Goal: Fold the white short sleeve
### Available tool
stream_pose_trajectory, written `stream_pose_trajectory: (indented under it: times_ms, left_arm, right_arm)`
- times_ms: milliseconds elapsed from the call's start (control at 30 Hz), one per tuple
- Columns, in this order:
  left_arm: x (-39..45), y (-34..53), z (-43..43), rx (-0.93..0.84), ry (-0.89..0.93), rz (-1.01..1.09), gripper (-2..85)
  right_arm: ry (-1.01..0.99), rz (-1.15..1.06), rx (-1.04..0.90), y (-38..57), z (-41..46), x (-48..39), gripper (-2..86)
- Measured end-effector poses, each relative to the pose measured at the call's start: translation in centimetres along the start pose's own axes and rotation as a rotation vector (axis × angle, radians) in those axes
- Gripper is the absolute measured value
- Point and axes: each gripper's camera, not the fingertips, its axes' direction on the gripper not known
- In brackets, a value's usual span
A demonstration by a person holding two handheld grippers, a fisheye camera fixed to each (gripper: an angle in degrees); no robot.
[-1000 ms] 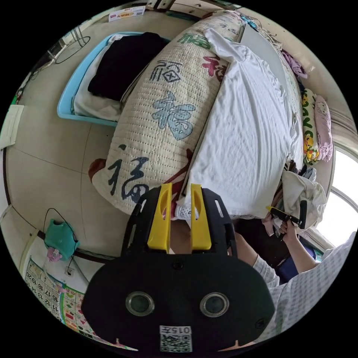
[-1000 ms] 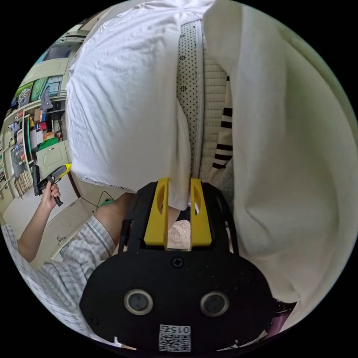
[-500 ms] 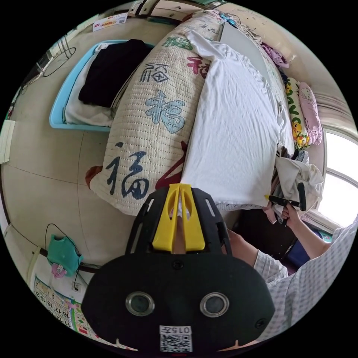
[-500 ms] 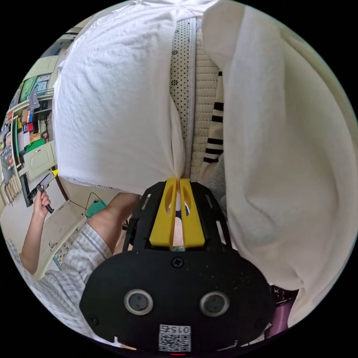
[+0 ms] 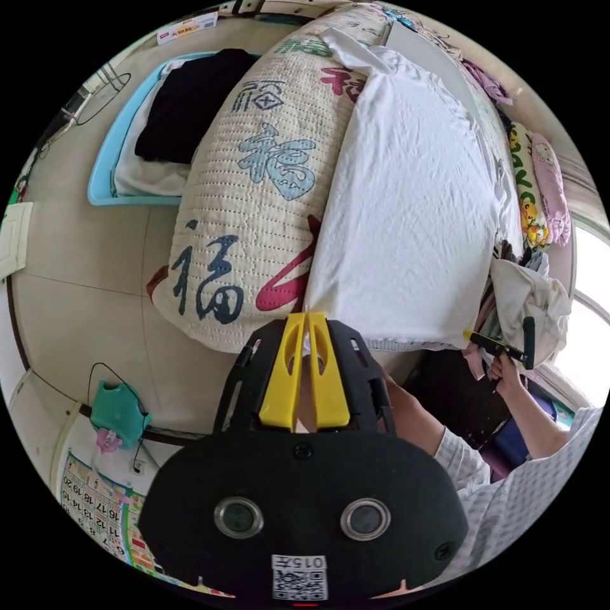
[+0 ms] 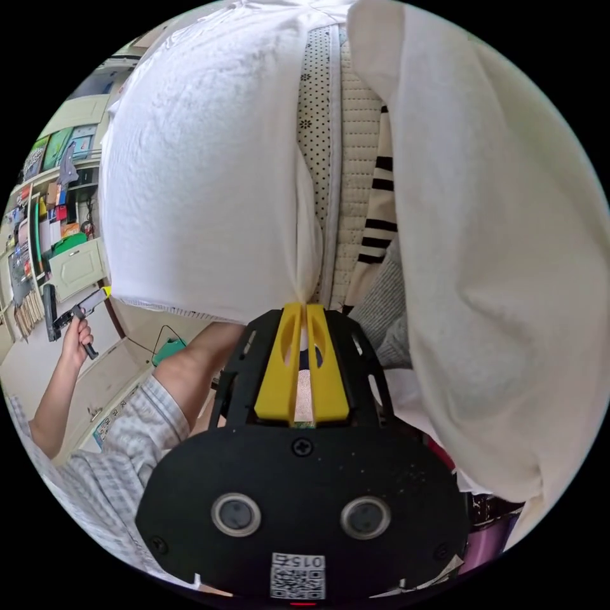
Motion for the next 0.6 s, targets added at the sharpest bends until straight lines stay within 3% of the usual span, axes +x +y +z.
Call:
stream_pose_trajectory:
  times_ms: [167,433,600]
  left_arm:
    - [2.2,-1.2,0.6,-0.027,-0.101,0.058,-0.5]
    - [3.1,-2.7,0.2,-0.129,-0.184,0.023,0.9]
    - [4.9,-4.9,-4.2,-0.119,-0.311,0.041,1.8]
  right_arm:
    - [0.076,-0.044,0.012,0.7,0.6,-0.7,-0.6]
    - [-0.024,-0.074,0.066,3.6,-0.1,1.1,0.3]
    - [0.095,-0.025,0.026,6.3,-1.2,1.7,-0.8]
